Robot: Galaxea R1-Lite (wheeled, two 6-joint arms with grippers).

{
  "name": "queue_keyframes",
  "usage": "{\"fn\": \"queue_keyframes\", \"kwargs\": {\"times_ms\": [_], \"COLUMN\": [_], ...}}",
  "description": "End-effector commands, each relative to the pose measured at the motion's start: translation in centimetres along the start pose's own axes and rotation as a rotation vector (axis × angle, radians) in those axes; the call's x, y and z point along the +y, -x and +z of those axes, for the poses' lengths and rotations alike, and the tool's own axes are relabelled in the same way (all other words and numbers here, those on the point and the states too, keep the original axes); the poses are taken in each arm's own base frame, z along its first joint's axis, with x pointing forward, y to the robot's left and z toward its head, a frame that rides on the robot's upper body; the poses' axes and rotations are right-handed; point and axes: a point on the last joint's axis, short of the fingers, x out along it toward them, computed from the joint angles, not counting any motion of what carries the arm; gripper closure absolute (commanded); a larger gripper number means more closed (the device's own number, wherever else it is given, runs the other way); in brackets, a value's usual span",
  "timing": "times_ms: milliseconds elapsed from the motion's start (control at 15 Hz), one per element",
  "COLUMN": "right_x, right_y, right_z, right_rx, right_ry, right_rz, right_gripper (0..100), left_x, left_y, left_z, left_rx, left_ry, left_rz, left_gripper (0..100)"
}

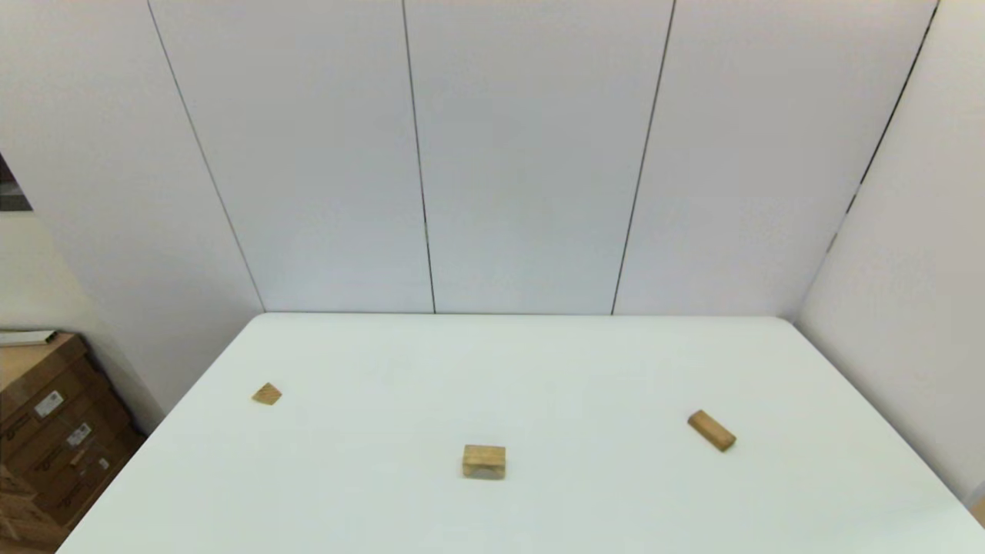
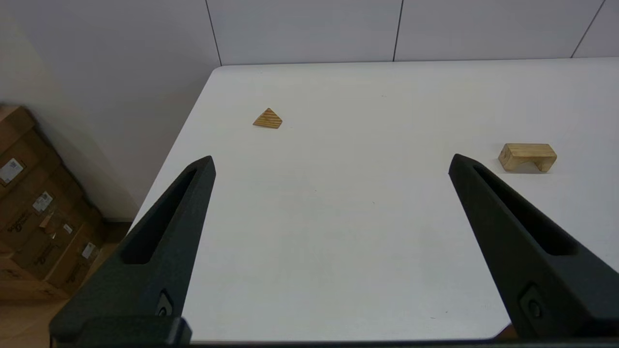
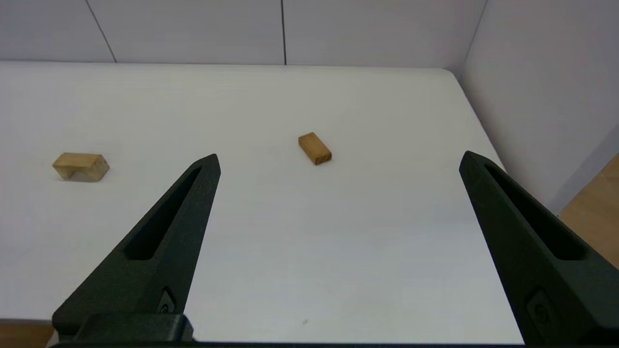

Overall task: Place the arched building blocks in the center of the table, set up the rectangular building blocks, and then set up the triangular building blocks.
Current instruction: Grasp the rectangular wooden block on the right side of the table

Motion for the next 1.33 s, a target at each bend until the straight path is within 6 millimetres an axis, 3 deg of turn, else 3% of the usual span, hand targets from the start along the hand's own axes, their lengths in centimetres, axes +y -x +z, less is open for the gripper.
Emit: {"fn": "queue_keyframes", "kwargs": {"times_ms": [67, 200, 333, 667, 1333], "right_x": [0.2, 0.5, 1.6, 1.9, 2.1], "right_y": [-14.2, -18.7, -21.0, -24.8, -31.0], "right_z": [6.7, 5.8, 5.2, 3.9, -2.0], "right_rx": [0.510, 0.527, 0.521, 0.620, 0.853], "right_ry": [-0.036, -0.035, 0.025, 0.063, -0.032], "right_rz": [0.009, 0.072, 0.160, 0.169, 0.120], "right_gripper": [0, 0, 0, 0, 0], "left_x": [0.0, 0.0, 0.0, 0.0, 0.0], "left_y": [0.0, 0.0, 0.0, 0.0, 0.0], "left_z": [0.0, 0.0, 0.0, 0.0, 0.0], "left_rx": [0.002, 0.002, 0.002, 0.002, 0.002], "left_ry": [0.000, 0.000, 0.000, 0.000, 0.000], "left_rz": [0.001, -0.001, 0.001, 0.001, 0.001], "left_gripper": [0, 0, 0, 0, 0]}}
